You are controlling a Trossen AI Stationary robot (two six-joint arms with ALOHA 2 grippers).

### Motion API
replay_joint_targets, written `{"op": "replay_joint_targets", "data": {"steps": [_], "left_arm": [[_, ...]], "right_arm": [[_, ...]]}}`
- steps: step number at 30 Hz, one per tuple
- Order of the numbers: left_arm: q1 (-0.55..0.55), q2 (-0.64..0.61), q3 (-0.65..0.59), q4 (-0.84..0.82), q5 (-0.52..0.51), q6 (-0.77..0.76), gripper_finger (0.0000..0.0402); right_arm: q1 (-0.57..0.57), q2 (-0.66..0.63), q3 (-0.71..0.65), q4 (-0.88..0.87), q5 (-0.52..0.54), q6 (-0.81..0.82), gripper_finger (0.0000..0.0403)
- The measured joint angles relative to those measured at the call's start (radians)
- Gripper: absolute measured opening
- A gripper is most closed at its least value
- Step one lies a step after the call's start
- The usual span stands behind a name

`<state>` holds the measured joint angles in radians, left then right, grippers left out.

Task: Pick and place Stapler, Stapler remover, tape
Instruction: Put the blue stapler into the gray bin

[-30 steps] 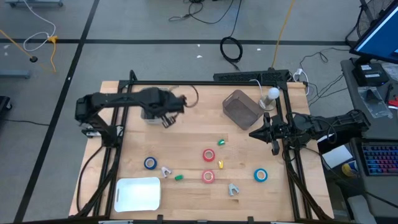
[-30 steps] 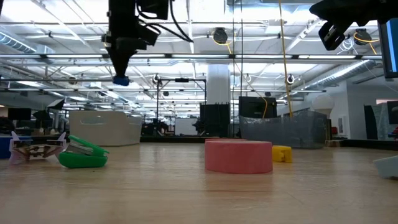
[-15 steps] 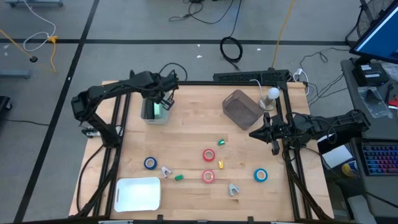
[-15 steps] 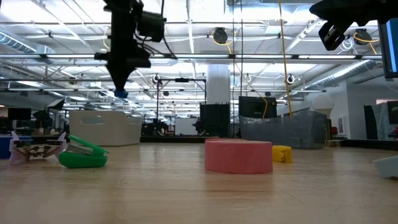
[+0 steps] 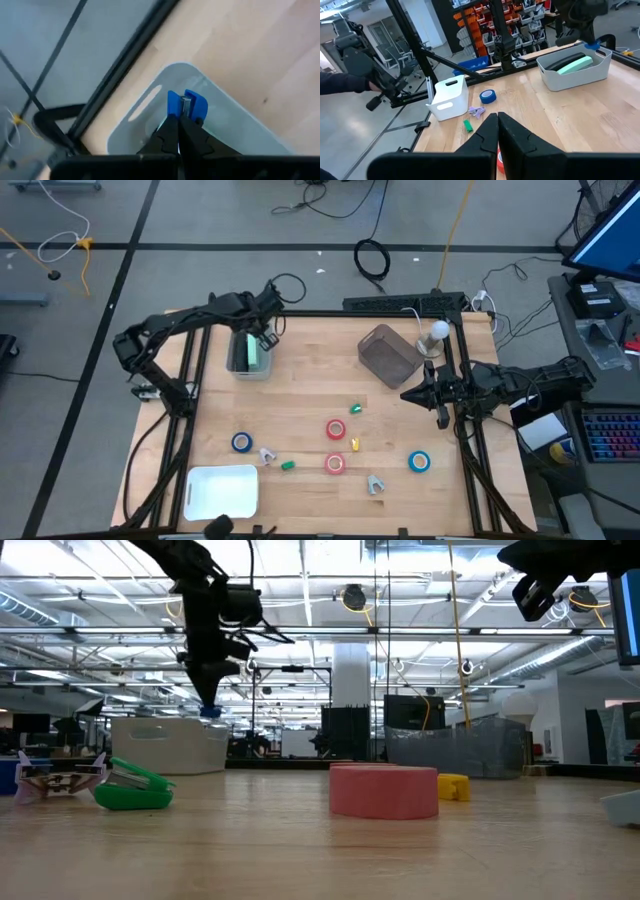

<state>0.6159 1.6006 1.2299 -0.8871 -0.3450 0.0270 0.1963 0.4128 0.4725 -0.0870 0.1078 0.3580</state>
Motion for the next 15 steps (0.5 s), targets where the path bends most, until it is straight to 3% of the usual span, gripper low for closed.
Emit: {"op": "replay_joint_targets", "data": {"steps": [7,15], "left_arm": [[0.018,0.082,-0.003,0.002,0.000,0.147,0.0000],[0.047,0.127,-0.003,0.021,0.003,0.159,0.0000]], "right_arm": [[0.000,0.000,0.000,0.000,0.000,0.051,0.0004],[0.000,0.000,0.000,0.000,0.000,0.076,0.0004]]}}
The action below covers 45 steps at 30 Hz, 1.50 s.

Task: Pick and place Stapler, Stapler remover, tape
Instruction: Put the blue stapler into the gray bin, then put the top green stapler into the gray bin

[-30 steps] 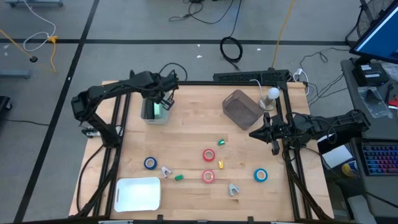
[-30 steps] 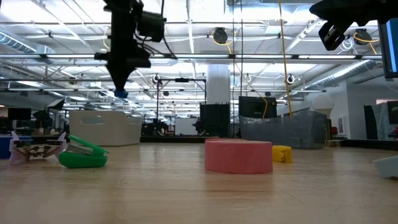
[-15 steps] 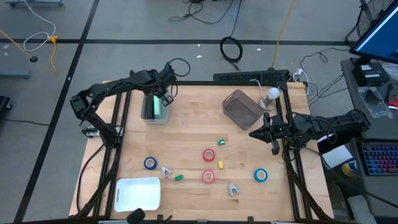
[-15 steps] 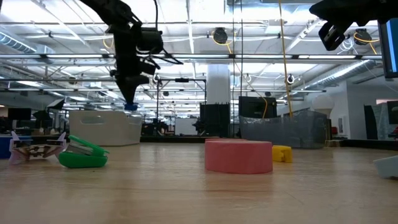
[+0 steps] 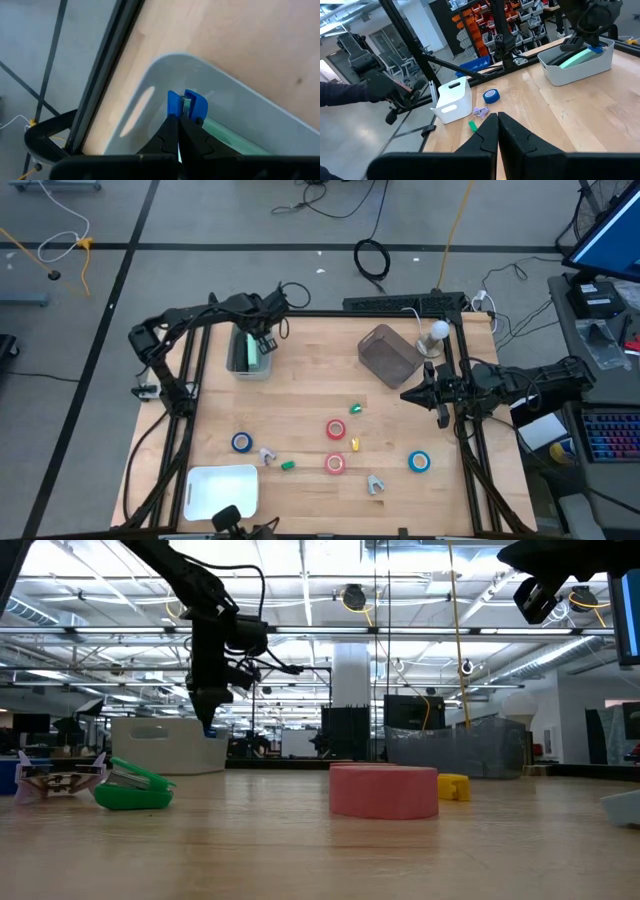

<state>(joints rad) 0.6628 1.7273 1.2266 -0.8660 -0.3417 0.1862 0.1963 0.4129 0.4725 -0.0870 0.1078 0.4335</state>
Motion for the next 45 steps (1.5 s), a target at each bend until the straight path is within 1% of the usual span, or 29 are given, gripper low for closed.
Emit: {"op": "replay_joint_targets", "data": {"steps": [3,7,13,18,25,32,41,45], "left_arm": [[0.000,0.017,0.000,0.007,0.000,0.017,0.0000],[-0.001,0.054,0.000,0.018,0.029,0.043,0.0000],[-0.001,0.100,0.000,0.071,0.029,0.049,0.0000],[0.007,0.112,0.000,0.071,0.029,0.049,0.0001],[0.011,0.112,0.001,0.071,0.029,0.079,0.0006],[0.012,0.112,0.001,0.089,0.029,0.074,0.0033],[0.012,0.112,0.001,0.102,0.026,0.068,0.0099],[0.008,0.072,0.007,0.064,0.021,0.091,0.0118]], "right_arm": [[0.000,0.000,0.000,0.000,0.000,-0.001,0.0004],[0.000,0.000,0.000,0.000,0.000,-0.001,0.0004],[0.000,0.000,0.000,0.000,0.000,0.001,0.0004],[0.000,0.000,0.000,0.000,0.000,0.029,0.0004],[0.000,0.000,0.000,0.000,0.000,0.028,0.0004],[0.000,0.000,0.000,0.000,0.000,0.027,0.0004],[0.000,0.000,0.000,0.000,0.000,0.027,0.0004],[0.000,0.000,0.000,0.000,0.000,0.027,0.0004]]}}
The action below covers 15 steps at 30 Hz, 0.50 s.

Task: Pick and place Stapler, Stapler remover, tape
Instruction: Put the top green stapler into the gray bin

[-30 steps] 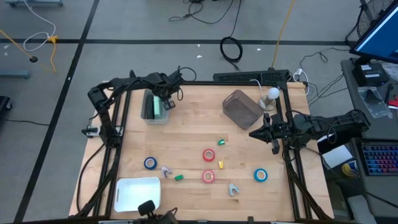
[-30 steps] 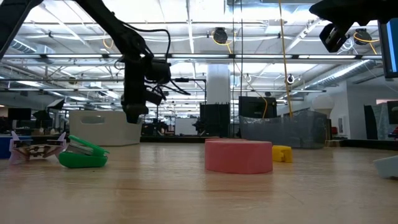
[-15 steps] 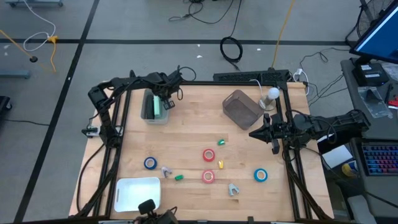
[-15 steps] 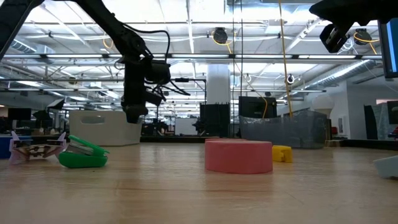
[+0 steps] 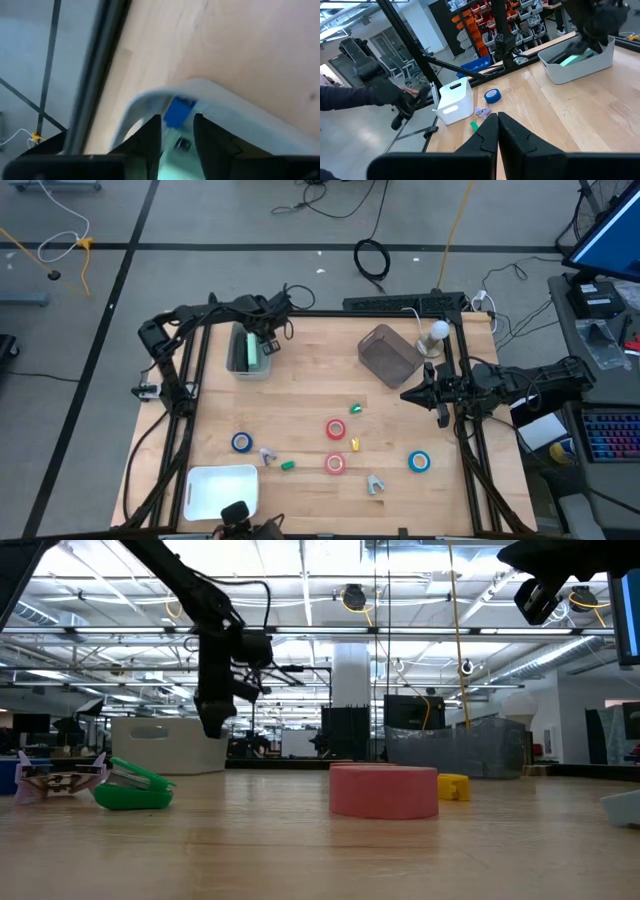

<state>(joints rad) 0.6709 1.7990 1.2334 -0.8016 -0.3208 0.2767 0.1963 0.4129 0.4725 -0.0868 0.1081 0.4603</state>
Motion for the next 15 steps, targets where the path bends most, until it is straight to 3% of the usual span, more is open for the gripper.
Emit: {"op": "replay_joint_targets", "data": {"steps": [7,11,15], "left_arm": [[-0.047,-0.186,0.072,-0.122,0.000,-0.117,0.0122],[-0.136,-0.306,0.109,-0.110,0.179,-0.287,0.0122],[-0.282,-0.371,0.114,0.023,0.357,-0.324,0.0122]], "right_arm": [[0.000,0.000,0.000,0.000,0.000,0.000,0.0004],[0.000,0.000,0.000,0.000,0.000,-0.006,0.0004],[0.000,0.000,0.000,0.000,0.000,-0.028,0.0004]]}}
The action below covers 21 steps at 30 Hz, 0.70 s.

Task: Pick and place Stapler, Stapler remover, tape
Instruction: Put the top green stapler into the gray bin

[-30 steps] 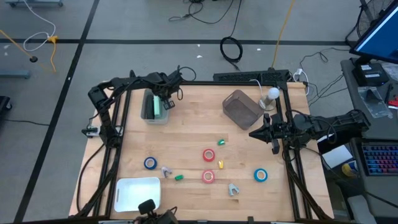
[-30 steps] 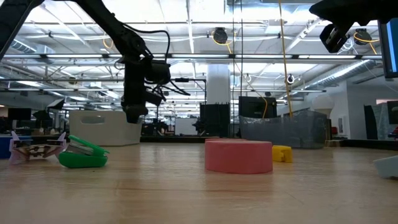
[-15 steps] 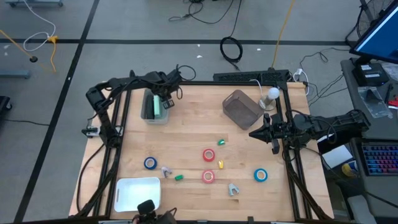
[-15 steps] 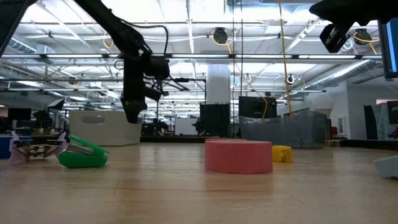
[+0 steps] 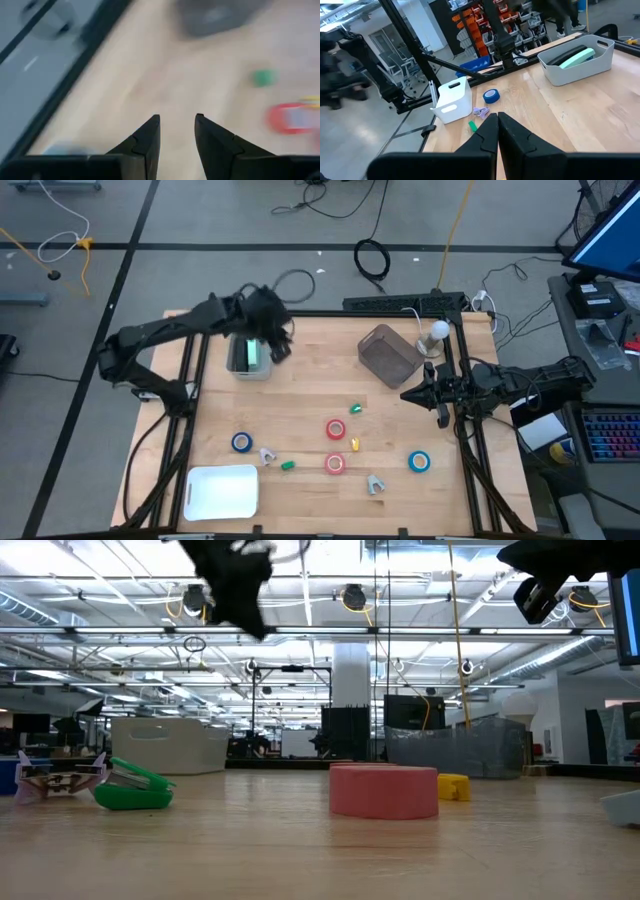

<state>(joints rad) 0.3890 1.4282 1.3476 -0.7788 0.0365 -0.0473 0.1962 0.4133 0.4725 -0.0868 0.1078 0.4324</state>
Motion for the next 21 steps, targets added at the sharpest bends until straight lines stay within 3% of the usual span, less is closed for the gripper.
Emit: {"op": "replay_joint_targets", "data": {"steps": [4,9,21], "left_arm": [[-0.174,0.010,0.000,0.177,0.011,0.067,0.0122],[-0.341,0.125,0.000,0.392,-0.059,0.163,0.0122],[-0.397,0.458,-0.002,0.705,-0.101,0.046,0.0122]], "right_arm": [[0.000,0.000,0.000,0.000,0.000,-0.003,0.0004],[0.000,0.000,0.000,0.000,-0.003,-0.003,0.0004],[0.000,0.000,0.000,0.000,-0.005,0.000,0.0004]]}}
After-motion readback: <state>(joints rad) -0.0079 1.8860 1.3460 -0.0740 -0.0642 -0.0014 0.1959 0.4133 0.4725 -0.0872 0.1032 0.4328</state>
